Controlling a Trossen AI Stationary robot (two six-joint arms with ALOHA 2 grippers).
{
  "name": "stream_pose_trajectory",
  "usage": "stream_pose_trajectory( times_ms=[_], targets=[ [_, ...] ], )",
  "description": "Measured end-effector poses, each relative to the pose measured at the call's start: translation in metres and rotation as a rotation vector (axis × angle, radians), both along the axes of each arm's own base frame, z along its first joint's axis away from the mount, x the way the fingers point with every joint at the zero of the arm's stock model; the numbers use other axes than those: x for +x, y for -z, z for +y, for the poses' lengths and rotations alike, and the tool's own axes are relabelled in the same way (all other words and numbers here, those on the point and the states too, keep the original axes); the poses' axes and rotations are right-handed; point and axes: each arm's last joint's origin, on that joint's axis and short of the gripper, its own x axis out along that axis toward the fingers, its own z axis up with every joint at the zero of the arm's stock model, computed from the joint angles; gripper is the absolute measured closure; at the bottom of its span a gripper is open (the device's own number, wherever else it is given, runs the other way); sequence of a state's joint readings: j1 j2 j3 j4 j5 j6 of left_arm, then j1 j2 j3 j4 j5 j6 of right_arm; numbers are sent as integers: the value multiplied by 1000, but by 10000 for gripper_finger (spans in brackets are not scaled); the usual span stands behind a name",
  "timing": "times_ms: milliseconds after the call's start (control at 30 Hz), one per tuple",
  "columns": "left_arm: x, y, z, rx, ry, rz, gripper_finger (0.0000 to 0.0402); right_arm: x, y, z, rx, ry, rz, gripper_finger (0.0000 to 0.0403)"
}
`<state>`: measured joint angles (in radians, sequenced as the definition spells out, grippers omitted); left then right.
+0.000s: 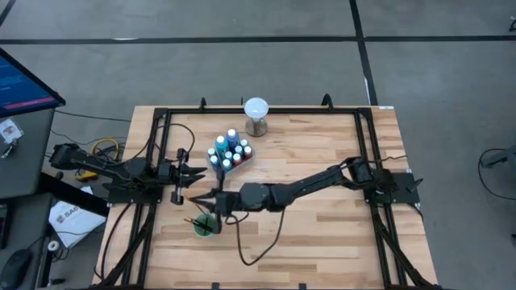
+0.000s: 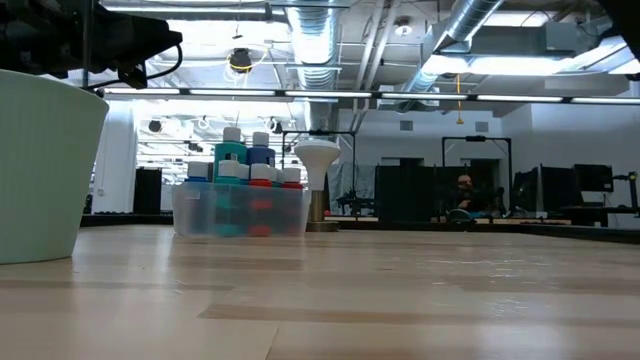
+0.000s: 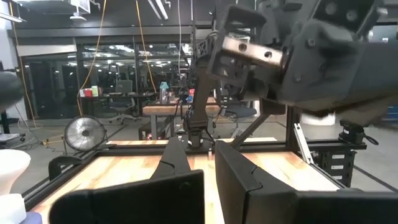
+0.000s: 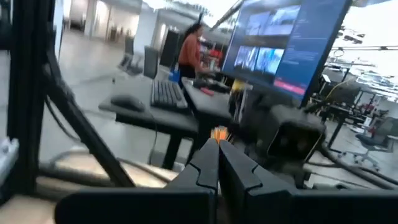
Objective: Pick & Place Paint Supplies
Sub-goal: Put the golden paint brush into the green cup
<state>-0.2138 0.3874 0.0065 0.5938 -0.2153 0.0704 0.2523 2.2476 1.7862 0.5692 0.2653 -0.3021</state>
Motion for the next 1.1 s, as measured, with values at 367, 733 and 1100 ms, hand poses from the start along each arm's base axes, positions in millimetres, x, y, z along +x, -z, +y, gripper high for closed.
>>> stream_pose_trajectory(
  times_ms=[367,733,1100],
  targets=[
    [0,0,0,0,0,-1,401,-2,3,9,-27,-30,38,403],
    [0,-1,0,-2,0,-8,401,-2,8,12,-47,-53,85,403],
    [0,-1,0,-2,0,-11,401,-4,9,17,-49,-63,94,377]
  ],
)
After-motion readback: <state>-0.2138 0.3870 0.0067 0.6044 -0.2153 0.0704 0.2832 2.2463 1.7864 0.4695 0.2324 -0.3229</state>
